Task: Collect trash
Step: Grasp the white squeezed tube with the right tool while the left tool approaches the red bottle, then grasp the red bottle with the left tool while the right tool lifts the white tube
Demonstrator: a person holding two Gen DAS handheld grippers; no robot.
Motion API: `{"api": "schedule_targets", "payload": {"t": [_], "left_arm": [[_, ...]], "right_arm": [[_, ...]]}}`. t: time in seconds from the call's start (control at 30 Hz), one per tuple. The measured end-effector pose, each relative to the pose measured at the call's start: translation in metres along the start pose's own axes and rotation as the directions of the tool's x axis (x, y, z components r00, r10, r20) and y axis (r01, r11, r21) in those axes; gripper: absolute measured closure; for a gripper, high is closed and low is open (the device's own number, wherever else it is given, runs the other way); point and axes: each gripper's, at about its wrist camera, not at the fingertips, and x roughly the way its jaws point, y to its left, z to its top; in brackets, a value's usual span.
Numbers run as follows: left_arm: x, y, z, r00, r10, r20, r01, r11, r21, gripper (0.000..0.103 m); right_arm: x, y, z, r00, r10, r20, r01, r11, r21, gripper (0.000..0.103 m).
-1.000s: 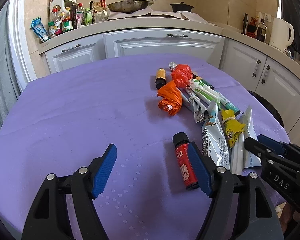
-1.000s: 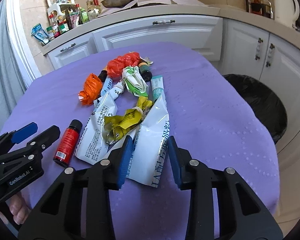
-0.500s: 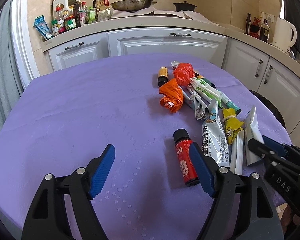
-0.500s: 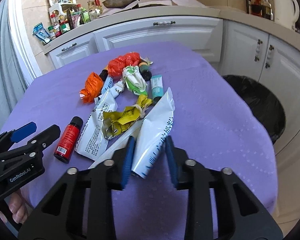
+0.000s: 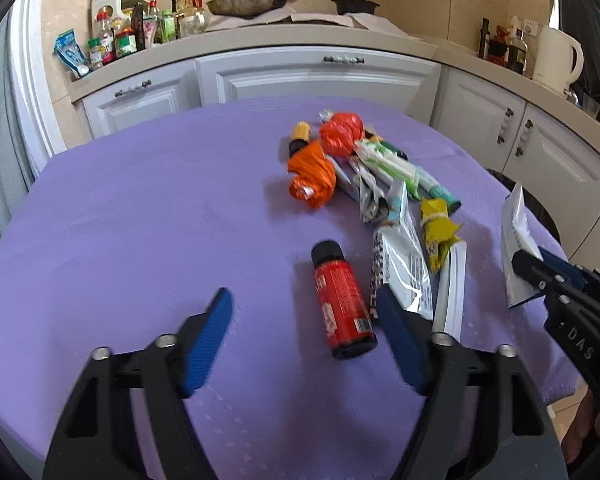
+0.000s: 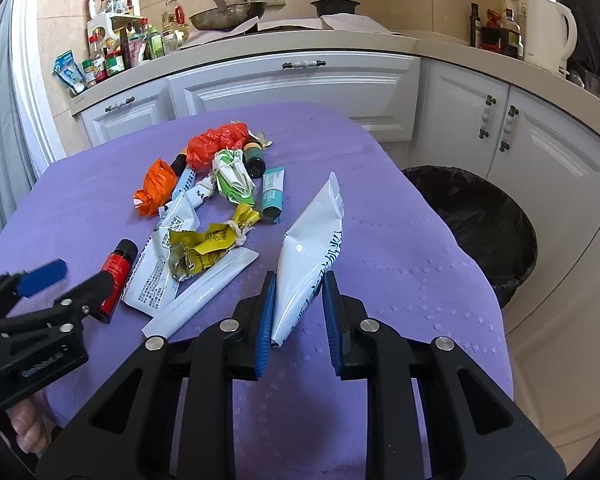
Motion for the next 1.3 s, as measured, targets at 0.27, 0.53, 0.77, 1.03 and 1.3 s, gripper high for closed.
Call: {"api": "schedule_targets", "payload": {"t": [0.27,0.53,0.77,1.03,1.3], "left_arm": [[0.010,0.000,-0.003,0.999,-0.041,-0.023,0.041,0.999,-0.006,0.075],[0.006,0.003,-0.002,0.999,-0.033,0.013,0.033,0.999,-0.008,0.078],[-0.009,0.004,0.011,0.996,-0.030,0.086,0.031,1.000,-0.006,0.078],[-0.013,-0.027,0.041,0.984,-0.116,0.133,0.112,0.993,0.039,0.078],[-0.006,-0.089,0.074,0.966,-0.199,0.165,0.184,0.978,0.101,0.078]], "right_arm": [[0.001,-0.005,-0.003,1.000,0.014,-0.003,-0.014,1.000,0.011,0.081],[0.002,-0.004,-0.004,1.000,0.014,0.002,-0.014,1.000,0.000,0.082],[0.001,-0.006,0.001,1.000,0.004,0.024,-0.004,1.000,-0.005,0.082],[-0.012,-0.038,0.021,0.993,-0.069,0.096,0.066,0.997,0.030,0.082],[-0.018,-0.099,0.046,0.970,-0.189,0.151,0.177,0.981,0.084,0.082]]}}
